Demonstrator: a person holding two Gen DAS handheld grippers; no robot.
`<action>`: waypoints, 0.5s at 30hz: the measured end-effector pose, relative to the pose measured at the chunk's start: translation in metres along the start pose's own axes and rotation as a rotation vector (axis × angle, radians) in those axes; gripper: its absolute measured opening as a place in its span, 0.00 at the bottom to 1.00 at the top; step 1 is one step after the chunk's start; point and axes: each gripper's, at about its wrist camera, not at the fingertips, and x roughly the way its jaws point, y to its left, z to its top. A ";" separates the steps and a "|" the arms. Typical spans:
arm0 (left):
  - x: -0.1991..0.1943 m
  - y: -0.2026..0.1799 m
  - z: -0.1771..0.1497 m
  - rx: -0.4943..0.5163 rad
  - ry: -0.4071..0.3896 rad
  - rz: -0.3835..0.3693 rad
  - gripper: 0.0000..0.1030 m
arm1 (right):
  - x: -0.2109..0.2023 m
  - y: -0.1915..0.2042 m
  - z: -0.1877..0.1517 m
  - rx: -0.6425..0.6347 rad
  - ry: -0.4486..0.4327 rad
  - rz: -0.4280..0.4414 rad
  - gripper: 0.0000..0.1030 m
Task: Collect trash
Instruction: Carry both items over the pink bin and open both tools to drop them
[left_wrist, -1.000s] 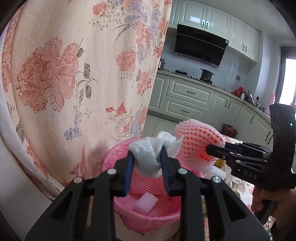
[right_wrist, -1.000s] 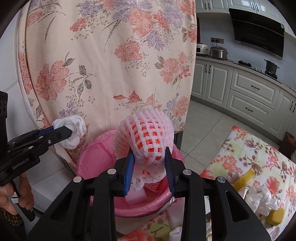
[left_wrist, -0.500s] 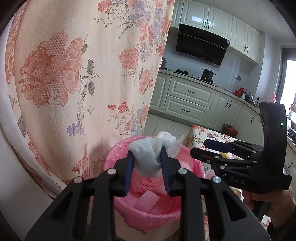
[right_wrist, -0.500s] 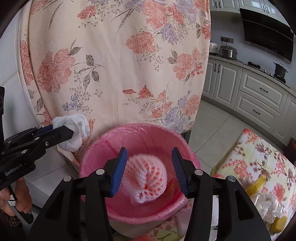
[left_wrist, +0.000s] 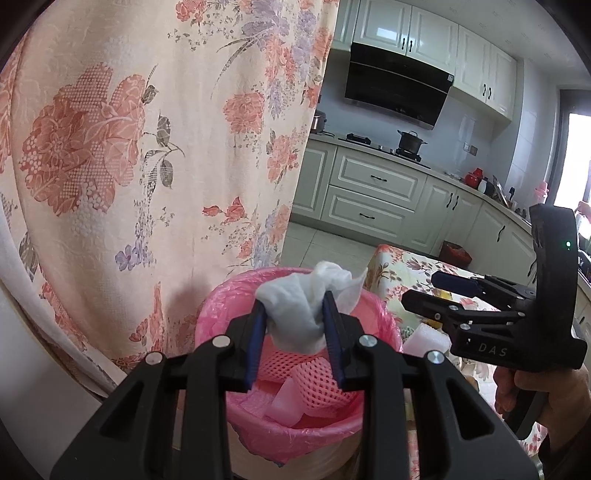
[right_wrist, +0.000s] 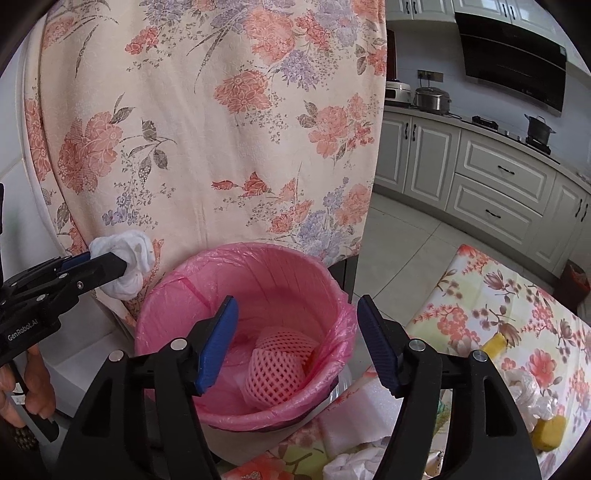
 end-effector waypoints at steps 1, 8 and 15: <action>0.001 -0.001 0.000 0.001 0.000 0.000 0.29 | -0.002 -0.002 0.000 0.003 -0.003 -0.003 0.67; 0.009 -0.003 0.003 0.001 0.006 0.005 0.30 | -0.013 -0.016 -0.003 0.027 -0.021 -0.019 0.73; 0.012 -0.003 0.004 -0.015 0.007 0.027 0.42 | -0.023 -0.035 -0.006 0.054 -0.035 -0.043 0.73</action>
